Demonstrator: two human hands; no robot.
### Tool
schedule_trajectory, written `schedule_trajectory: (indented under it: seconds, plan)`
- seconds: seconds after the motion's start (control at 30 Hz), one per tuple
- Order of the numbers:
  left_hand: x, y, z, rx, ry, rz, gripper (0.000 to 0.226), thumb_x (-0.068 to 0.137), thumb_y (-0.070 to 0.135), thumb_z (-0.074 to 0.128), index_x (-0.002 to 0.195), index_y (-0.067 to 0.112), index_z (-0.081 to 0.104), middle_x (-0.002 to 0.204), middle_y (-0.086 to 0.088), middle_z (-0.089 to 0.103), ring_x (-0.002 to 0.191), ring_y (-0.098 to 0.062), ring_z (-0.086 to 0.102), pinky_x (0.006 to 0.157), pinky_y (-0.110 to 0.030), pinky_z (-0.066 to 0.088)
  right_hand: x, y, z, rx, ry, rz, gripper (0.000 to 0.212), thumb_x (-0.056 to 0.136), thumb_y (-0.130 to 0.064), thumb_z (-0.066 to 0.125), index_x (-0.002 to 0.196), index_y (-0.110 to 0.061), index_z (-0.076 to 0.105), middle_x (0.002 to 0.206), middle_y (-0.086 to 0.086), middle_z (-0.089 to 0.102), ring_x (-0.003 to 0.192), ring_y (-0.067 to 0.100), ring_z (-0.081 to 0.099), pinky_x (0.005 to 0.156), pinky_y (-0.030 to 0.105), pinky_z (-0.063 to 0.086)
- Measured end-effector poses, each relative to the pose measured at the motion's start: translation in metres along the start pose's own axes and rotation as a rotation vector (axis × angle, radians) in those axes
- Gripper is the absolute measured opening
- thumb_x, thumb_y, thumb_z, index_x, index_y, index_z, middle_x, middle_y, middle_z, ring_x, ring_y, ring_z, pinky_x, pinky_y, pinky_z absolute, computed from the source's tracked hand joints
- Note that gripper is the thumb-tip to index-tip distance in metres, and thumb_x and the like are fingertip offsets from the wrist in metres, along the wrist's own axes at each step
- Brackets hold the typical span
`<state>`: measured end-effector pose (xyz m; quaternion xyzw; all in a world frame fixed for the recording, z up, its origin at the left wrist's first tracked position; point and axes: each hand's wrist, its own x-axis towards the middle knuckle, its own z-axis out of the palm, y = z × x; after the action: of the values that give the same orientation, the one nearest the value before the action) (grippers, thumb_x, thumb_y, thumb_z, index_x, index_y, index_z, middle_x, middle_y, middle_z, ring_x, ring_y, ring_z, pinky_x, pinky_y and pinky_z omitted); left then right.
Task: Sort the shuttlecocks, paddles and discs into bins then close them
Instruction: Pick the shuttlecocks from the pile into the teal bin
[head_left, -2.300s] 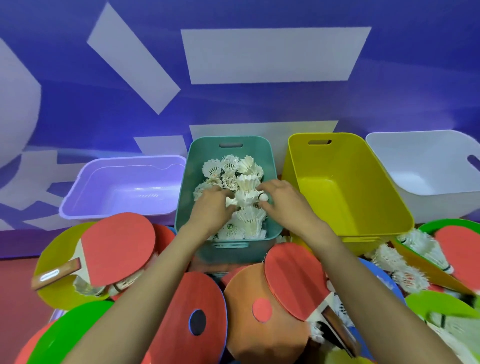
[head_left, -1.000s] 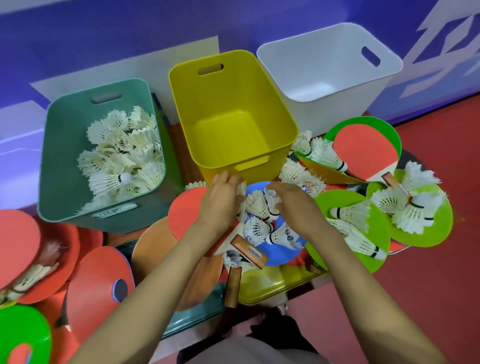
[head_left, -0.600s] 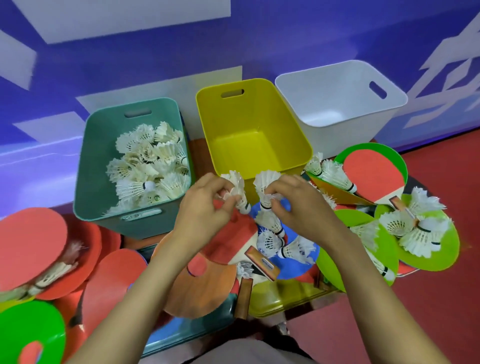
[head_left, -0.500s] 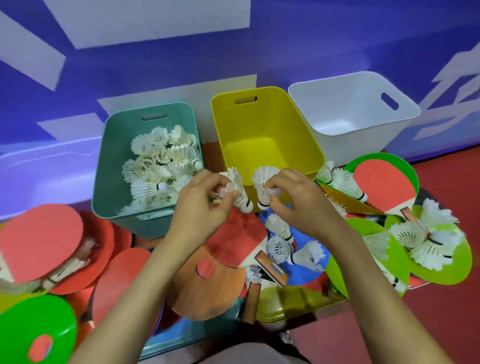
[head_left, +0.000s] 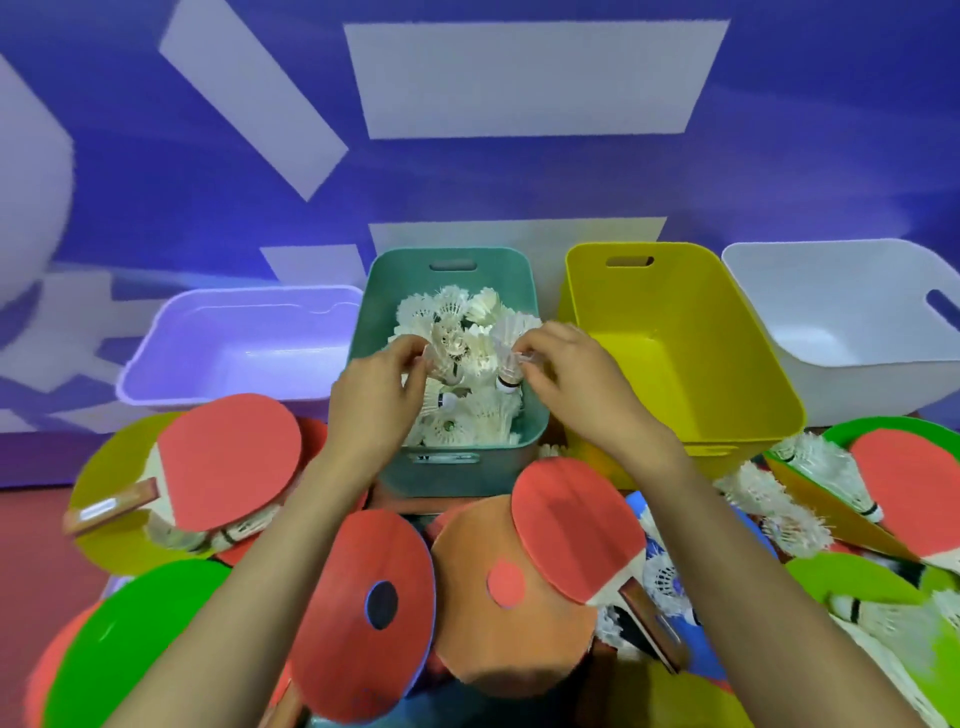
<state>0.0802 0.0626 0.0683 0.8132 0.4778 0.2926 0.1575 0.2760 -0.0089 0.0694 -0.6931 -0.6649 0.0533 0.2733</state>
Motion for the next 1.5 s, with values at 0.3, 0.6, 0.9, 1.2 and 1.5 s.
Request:
schedule_trajectory:
  seconds: [0.3,0.6,0.9,1.2,1.5]
  plan:
    - [0.092,-0.042,0.034,0.260,-0.090,-0.038,0.015,0.097,0.021,0.040,0.101,0.009,0.047,0.086,-0.016,0.064,0.073,-0.036,0.053,0.059,-0.035,0.035,0.112,0.026,0.050,-0.060,-0.033,0.102,0.022,0.093,-0.011,0.049,0.108,-0.011,0.065,0.104,0.009,0.065,0.100,0.029,0.054,0.082,0.037,0.046]
    - [0.163,-0.066,0.093,0.457,-0.306,-0.101,0.034,0.086,-0.007,0.040,0.119,0.002,0.041,0.098,-0.018,0.064,0.083,-0.035,0.060,0.058,-0.037,0.037,0.181,0.051,0.097,-0.303,-0.125,0.107,0.036,0.085,0.007,0.048,0.104,-0.015,0.069,0.092,0.009,0.066,0.094,0.027,0.055,0.069,0.030,0.037]
    - [0.171,-0.093,0.123,0.353,-0.568,-0.218,0.028,0.088,-0.009,0.038,0.108,-0.001,0.056,0.111,-0.019,0.062,0.100,-0.035,0.059,0.077,-0.039,0.047,0.186,0.063,0.113,-0.390,-0.337,0.155,0.039,0.083,0.013,0.047,0.111,-0.007,0.065,0.111,0.016,0.063,0.100,0.029,0.060,0.083,0.036,0.048]
    - [0.150,-0.080,0.098,0.181,-0.498,-0.207,0.040,0.087,-0.001,0.052,0.126,0.004,0.052,0.131,-0.018,0.052,0.119,-0.032,0.050,0.095,-0.036,0.041,0.159,0.062,0.097,-0.357,-0.339,0.000,0.055,0.080,0.007,0.049,0.130,-0.017,0.049,0.129,0.006,0.049,0.125,0.025,0.037,0.103,0.040,0.031]
    - [0.048,-0.032,0.039,-0.031,-0.221,0.041,0.036,0.086,0.015,0.061,0.122,0.016,0.056,0.126,0.000,0.054,0.118,-0.020,0.050,0.098,-0.033,0.041,0.067,0.023,0.039,-0.210,-0.135,-0.016,0.048,0.085,-0.015,0.059,0.132,-0.018,0.049,0.130,0.004,0.049,0.127,0.023,0.038,0.106,0.037,0.028]
